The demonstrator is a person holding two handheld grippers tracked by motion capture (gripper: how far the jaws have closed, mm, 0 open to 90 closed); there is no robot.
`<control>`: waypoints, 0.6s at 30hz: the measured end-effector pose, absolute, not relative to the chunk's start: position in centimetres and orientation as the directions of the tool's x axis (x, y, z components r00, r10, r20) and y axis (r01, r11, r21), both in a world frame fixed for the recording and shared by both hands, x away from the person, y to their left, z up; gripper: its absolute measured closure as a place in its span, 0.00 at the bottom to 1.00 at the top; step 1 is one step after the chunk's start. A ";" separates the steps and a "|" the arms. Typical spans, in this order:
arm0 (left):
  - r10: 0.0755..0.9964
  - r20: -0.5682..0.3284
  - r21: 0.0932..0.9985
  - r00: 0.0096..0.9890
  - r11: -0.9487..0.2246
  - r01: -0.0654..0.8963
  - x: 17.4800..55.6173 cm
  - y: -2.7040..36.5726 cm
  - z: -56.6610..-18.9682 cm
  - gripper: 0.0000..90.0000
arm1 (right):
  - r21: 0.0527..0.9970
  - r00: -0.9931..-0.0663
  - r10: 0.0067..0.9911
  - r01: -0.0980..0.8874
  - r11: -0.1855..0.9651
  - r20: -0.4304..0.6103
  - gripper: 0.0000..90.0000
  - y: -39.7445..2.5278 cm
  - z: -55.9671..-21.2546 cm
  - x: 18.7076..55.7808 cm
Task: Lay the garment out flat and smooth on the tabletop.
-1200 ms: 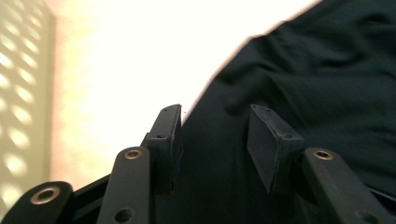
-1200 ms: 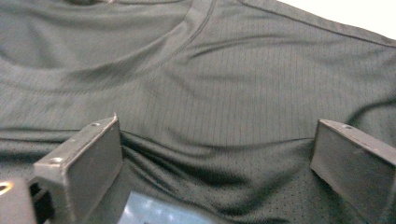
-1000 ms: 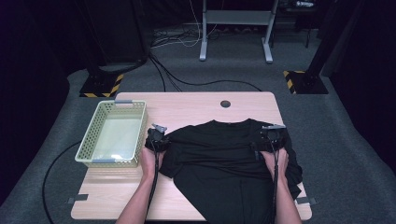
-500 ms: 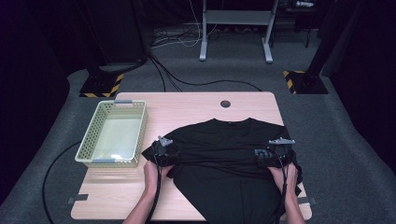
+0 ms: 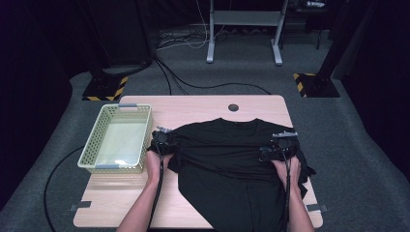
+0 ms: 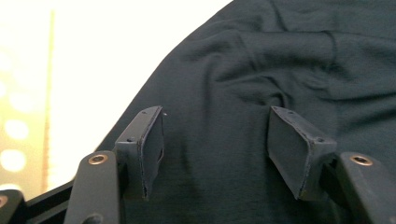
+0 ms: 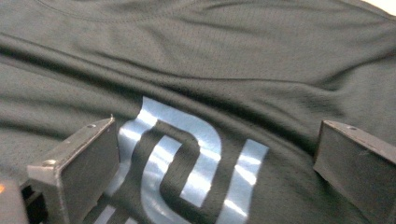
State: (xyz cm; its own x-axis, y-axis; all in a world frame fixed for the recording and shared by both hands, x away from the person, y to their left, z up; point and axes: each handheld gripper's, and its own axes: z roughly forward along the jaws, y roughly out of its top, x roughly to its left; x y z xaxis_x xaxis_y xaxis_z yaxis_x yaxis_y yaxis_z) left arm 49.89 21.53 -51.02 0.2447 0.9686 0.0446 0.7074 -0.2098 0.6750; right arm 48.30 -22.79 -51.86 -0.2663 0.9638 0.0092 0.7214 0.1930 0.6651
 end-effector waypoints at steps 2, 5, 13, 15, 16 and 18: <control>0.964 0.043 0.695 0.262 -0.217 0.685 49.1 21.5 -50.3 0.40 | 0.697 -0.271 0.962 0.693 0.185 0.013 0.00 -23.1 -51.1 47.5; 0.948 0.027 0.738 0.316 -0.232 0.634 46.9 20.7 -49.4 0.39 | 0.712 -0.281 0.960 0.675 0.192 0.007 0.00 -23.7 -50.2 45.5; 0.904 0.046 0.708 0.424 -0.329 0.625 44.8 18.1 -51.2 0.39 | 0.658 -0.301 0.954 0.719 0.226 0.001 0.00 -24.1 -52.0 42.8; 0.910 0.008 0.707 0.415 -0.299 0.641 45.2 18.5 -51.7 0.38 | 0.665 -0.294 0.956 0.717 0.209 0.017 0.00 -24.2 -52.1 43.0; 0.915 0.001 0.709 0.405 -0.286 0.645 45.3 18.7 -51.8 0.37 | 0.665 -0.297 0.955 0.716 0.213 0.015 0.00 -24.1 -52.1 43.2; 0.918 -0.002 0.708 0.397 -0.279 0.648 45.7 19.2 -51.8 0.37 | 0.666 -0.299 0.954 0.714 0.214 0.014 0.00 -23.8 -52.2 43.7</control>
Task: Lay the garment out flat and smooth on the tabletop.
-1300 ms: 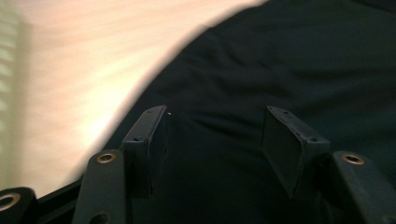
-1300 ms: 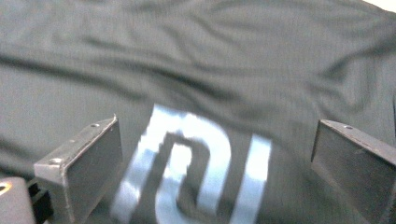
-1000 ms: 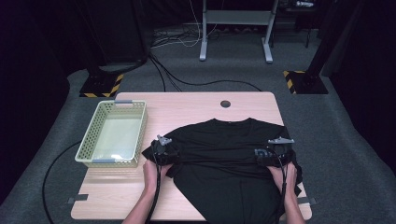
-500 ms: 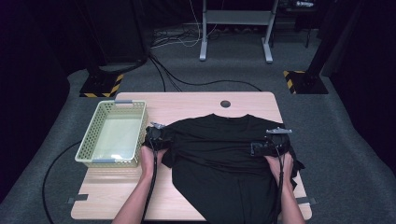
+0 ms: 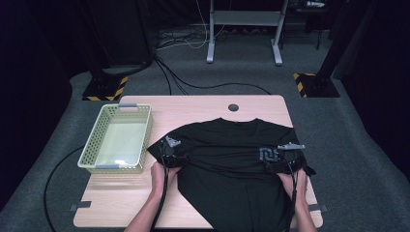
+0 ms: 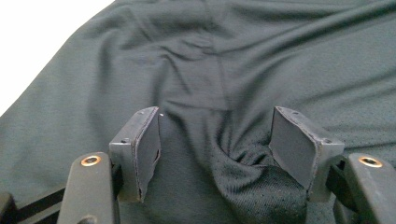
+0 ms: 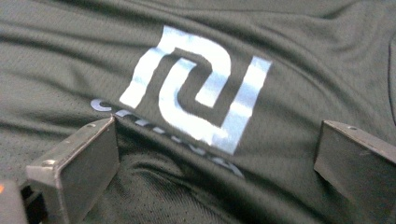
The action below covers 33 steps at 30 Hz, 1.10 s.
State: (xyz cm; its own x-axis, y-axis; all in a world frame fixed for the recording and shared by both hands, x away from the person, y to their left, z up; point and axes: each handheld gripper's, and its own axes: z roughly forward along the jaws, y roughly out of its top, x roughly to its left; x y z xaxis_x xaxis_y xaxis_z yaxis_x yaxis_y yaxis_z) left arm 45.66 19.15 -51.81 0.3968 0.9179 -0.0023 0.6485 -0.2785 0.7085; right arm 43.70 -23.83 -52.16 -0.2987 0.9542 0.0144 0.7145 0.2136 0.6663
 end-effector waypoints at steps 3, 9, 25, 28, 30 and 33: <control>0.925 -0.015 0.709 0.379 -0.257 0.656 46.2 19.9 -51.9 0.37 | 0.670 -0.295 0.955 0.712 0.210 0.013 0.00 -23.5 -52.2 44.5; 0.933 -0.014 0.697 0.359 -0.249 0.673 46.5 21.2 -51.7 0.37 | 0.691 -0.289 0.957 0.695 0.199 0.016 0.00 -22.8 -52.4 44.7; 0.932 -0.005 0.730 0.364 -0.245 0.638 40.5 22.1 -50.6 0.30 | 0.717 -0.358 0.933 0.656 0.236 0.020 0.00 -21.9 -50.9 42.1; 0.920 0.016 0.710 0.391 -0.286 0.644 40.1 21.1 -51.7 0.31 | 0.691 -0.370 0.929 0.674 0.263 0.007 0.00 -21.7 -51.4 43.3; 0.923 -0.007 0.719 0.385 -0.263 0.644 40.1 20.9 -52.2 0.30 | 0.676 -0.362 0.932 0.689 0.263 0.006 0.00 -21.8 -52.0 43.7; 0.922 -0.007 0.720 0.388 -0.265 0.641 39.8 20.6 -52.3 0.30 | 0.682 -0.344 0.939 0.691 0.239 0.019 0.00 -22.4 -52.3 43.4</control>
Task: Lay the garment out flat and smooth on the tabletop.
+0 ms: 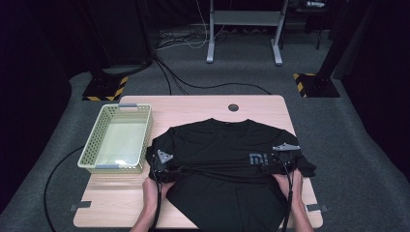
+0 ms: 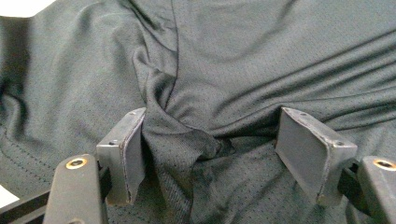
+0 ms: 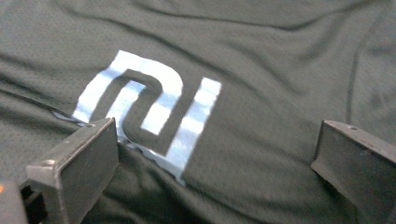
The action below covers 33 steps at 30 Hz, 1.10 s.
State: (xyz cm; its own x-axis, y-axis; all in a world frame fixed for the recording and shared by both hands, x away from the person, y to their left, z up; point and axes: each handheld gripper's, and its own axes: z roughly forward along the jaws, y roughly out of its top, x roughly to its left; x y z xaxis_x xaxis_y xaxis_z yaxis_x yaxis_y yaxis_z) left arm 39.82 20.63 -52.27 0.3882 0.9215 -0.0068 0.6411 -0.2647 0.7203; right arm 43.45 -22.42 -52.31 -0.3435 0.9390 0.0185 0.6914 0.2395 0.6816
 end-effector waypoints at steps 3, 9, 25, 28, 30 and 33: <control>0.909 -0.003 0.706 0.418 -0.294 0.645 39.0 20.5 -52.1 0.30 | 0.682 -0.343 0.939 0.689 0.244 0.010 0.00 -22.8 -52.4 42.7; 0.924 -0.030 0.750 0.382 -0.232 0.620 39.6 20.8 -50.8 0.30 | 0.703 -0.341 0.940 0.674 0.227 0.024 0.00 -23.4 -51.9 42.0; 0.940 -0.006 0.710 0.340 -0.235 0.664 49.8 20.2 -52.0 0.30 | 0.675 -0.319 0.948 0.700 0.234 0.003 0.00 -22.1 -52.3 48.7; 0.957 0.007 0.705 0.291 -0.211 0.677 54.2 20.1 -51.9 0.30 | 0.661 -0.263 0.965 0.724 0.197 0.001 0.00 -21.9 -52.0 54.2; 0.966 0.015 0.691 0.260 -0.198 0.695 56.5 20.1 -51.6 0.30 | 0.640 -0.227 0.974 0.749 0.171 0.005 0.00 -21.5 -51.8 56.9; 0.972 0.015 0.673 0.234 -0.183 0.717 58.7 20.2 -51.4 0.30 | 0.632 -0.193 0.981 0.761 0.146 0.005 0.00 -21.2 -51.7 59.1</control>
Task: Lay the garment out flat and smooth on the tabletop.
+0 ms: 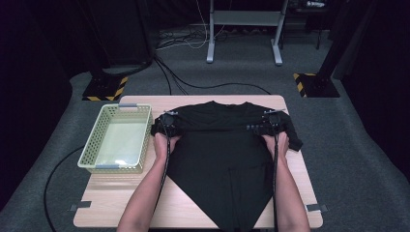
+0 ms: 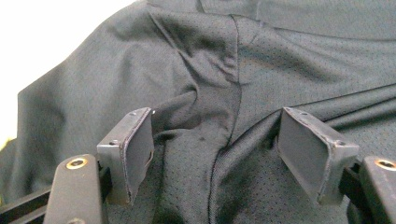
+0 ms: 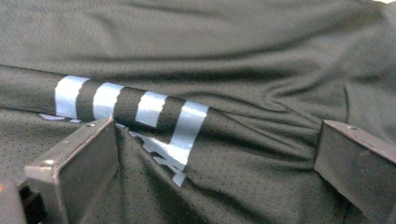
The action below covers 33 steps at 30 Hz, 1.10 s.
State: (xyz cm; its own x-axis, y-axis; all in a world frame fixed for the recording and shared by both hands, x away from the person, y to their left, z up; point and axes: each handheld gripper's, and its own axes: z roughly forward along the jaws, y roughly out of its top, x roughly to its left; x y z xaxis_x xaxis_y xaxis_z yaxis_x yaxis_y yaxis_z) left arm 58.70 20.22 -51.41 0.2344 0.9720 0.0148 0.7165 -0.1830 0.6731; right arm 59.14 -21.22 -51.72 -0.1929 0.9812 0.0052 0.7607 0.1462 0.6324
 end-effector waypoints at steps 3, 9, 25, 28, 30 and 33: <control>0.973 0.004 0.655 0.230 -0.176 0.735 59.3 20.2 -51.2 0.30 | 0.630 -0.174 0.985 0.765 0.132 0.004 0.00 -21.1 -51.7 59.7; 0.967 -0.032 0.677 0.253 -0.165 0.717 56.3 20.8 -49.6 0.27 | 0.684 -0.219 0.975 0.715 0.145 0.022 0.00 -21.6 -50.1 56.4; 0.858 -0.053 0.750 0.511 -0.303 0.587 38.9 17.4 -51.0 0.26 | 0.715 -0.401 0.914 0.656 0.240 0.061 0.02 -20.0 -51.1 41.1; 0.858 -0.026 0.736 0.514 -0.331 0.591 38.6 16.8 -52.1 0.26 | 0.707 -0.394 0.918 0.660 0.255 0.037 0.02 -19.8 -52.3 40.7; 0.862 -0.021 0.740 0.507 -0.328 0.587 38.5 16.7 -52.5 0.25 | 0.728 -0.390 0.921 0.633 0.264 0.005 0.03 -19.7 -52.6 40.3; 0.863 -0.013 0.751 0.505 -0.325 0.575 38.4 16.7 -52.7 0.25 | 0.732 -0.380 0.925 0.626 0.268 -0.013 0.03 -19.4 -52.7 40.1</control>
